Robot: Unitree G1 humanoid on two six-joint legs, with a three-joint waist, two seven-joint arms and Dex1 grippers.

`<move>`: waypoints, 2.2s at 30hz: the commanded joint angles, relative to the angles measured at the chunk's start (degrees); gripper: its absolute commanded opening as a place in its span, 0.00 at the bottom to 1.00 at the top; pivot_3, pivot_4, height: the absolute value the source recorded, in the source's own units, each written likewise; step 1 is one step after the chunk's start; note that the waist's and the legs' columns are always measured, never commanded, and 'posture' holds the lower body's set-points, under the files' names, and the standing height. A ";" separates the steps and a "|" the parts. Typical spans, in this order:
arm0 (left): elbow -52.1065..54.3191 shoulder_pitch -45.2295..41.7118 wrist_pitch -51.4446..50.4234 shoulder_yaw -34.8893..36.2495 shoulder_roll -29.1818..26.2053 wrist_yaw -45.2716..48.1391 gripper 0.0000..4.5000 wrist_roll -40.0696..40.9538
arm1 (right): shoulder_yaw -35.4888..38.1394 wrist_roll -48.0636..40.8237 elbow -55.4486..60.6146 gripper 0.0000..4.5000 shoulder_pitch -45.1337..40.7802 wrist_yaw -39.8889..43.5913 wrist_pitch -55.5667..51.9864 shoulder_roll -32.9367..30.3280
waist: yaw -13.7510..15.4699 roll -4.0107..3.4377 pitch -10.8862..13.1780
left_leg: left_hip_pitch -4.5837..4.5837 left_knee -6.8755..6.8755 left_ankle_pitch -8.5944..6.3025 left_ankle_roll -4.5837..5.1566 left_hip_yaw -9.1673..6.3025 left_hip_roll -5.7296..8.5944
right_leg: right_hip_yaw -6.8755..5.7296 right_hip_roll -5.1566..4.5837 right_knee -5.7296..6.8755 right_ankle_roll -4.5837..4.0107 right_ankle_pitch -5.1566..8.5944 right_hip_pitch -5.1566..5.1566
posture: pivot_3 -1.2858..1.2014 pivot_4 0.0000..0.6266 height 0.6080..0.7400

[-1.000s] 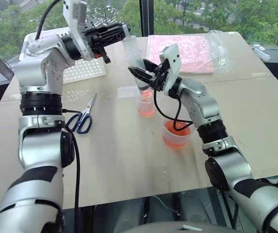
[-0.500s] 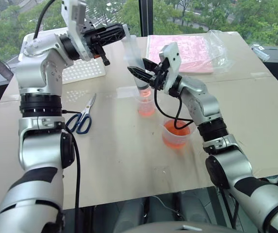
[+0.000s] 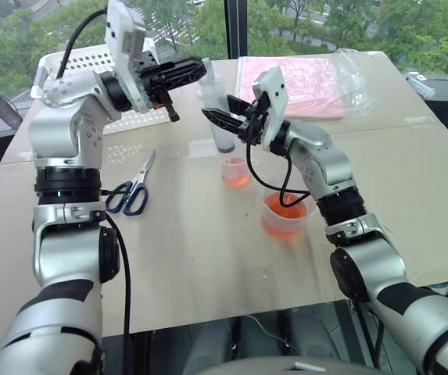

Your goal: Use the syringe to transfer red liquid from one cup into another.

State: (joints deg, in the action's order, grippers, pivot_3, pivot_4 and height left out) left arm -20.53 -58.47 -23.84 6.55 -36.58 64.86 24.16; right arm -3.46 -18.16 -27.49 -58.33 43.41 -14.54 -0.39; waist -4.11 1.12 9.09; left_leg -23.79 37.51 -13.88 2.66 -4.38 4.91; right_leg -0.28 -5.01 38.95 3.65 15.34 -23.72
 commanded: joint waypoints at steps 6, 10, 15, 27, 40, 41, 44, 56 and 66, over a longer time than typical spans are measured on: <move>3.74 2.31 -0.60 -3.88 0.23 4.58 0.00 0.04 | 3.95 -1.94 2.15 0.32 -4.34 -2.01 1.01 -0.95 | 0.00 0.00 0.00 | 0.00 0.00 0.00 0.00 0.00 0.00 | 0.00 0.00 0.00 0.00 0.00 0.00 | 0.52 0.24 1.00; 3.69 2.19 -0.72 -3.13 0.32 3.89 0.00 0.29 | 4.23 -2.09 2.34 0.32 -4.60 -2.06 1.01 -1.13 | 0.00 0.00 0.00 | 0.00 0.00 0.00 0.00 -0.01 0.00 | 0.00 0.00 0.00 0.00 0.00 0.00 | 0.52 0.24 1.00; 0.90 -0.48 -2.64 1.21 0.38 1.86 0.00 2.85 | 3.40 -2.03 4.26 0.32 -3.55 -1.29 0.21 -1.52 | 0.03 0.00 0.00 | 0.00 0.01 0.00 0.00 -0.01 0.00 | -0.01 0.00 0.00 0.00 0.00 0.00 | 0.52 0.24 1.00; 9.27 3.35 -19.33 14.67 -7.12 -7.06 0.92 14.68 | 2.77 -3.05 11.81 0.32 -2.34 -3.58 -6.43 -2.12 | -1.42 0.00 0.00 | -0.01 0.04 0.00 0.00 -0.06 -0.02 | 0.04 -0.10 0.02 0.00 0.00 -0.01 | 0.52 0.24 1.00; 43.33 32.50 -33.66 27.42 -7.40 -16.34 0.92 39.12 | 16.31 -22.01 23.08 0.32 -8.06 -14.72 -31.07 -6.33 | 0.60 -0.06 0.03 | 0.01 0.06 0.00 0.00 -0.12 -0.02 | 0.11 -0.14 -0.03 -0.01 -0.01 0.01 | 0.52 0.24 1.00; 45.48 34.44 -32.44 26.88 -7.34 -15.82 0.92 38.97 | 17.30 -23.16 23.50 0.32 -8.54 -15.97 -35.15 -8.67 | 0.85 -0.06 0.03 | 0.01 0.06 0.00 0.00 -0.13 -0.02 | 0.10 -0.14 -0.04 -0.02 -0.01 0.01 | 0.52 0.24 1.00; 52.56 41.74 -28.46 24.78 -7.40 -13.87 0.92 37.19 | 17.37 -24.36 24.73 0.32 -7.58 -15.18 -45.82 -19.44 | 1.77 -0.05 0.03 | 0.01 0.05 -0.01 0.00 -0.10 -0.02 | 0.12 -0.17 -0.10 -0.02 -0.01 0.03 | 0.52 0.24 1.00; 53.70 50.67 -17.91 20.68 -6.27 -12.26 0.92 33.55 | 5.00 -15.52 22.58 0.32 10.98 -6.19 -53.28 -45.30 | 2.43 -0.30 0.08 | 0.06 -0.06 -0.01 0.05 0.24 -0.06 | 0.41 -0.20 -0.13 -0.07 0.00 0.06 | 0.52 0.24 1.00; 52.66 51.73 -14.68 18.91 -9.41 -7.62 0.92 32.15 | -4.00 -5.44 7.57 0.32 11.56 0.75 -41.72 -41.02 | 2.13 -0.27 0.06 | 0.05 -0.04 -0.02 0.06 0.24 -0.07 | 0.40 -0.18 -0.16 -0.06 0.00 0.08 | 0.52 0.24 1.00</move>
State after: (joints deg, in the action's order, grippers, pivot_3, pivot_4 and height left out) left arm 30.53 -6.26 -39.20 24.75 -45.29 56.84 54.58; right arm -7.07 -24.93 -18.78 -46.48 43.12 -58.08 -41.59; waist -1.97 0.85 9.15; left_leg -23.73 37.49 -13.90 2.72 -4.14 4.84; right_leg 0.12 -5.20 38.78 3.59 15.33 -23.62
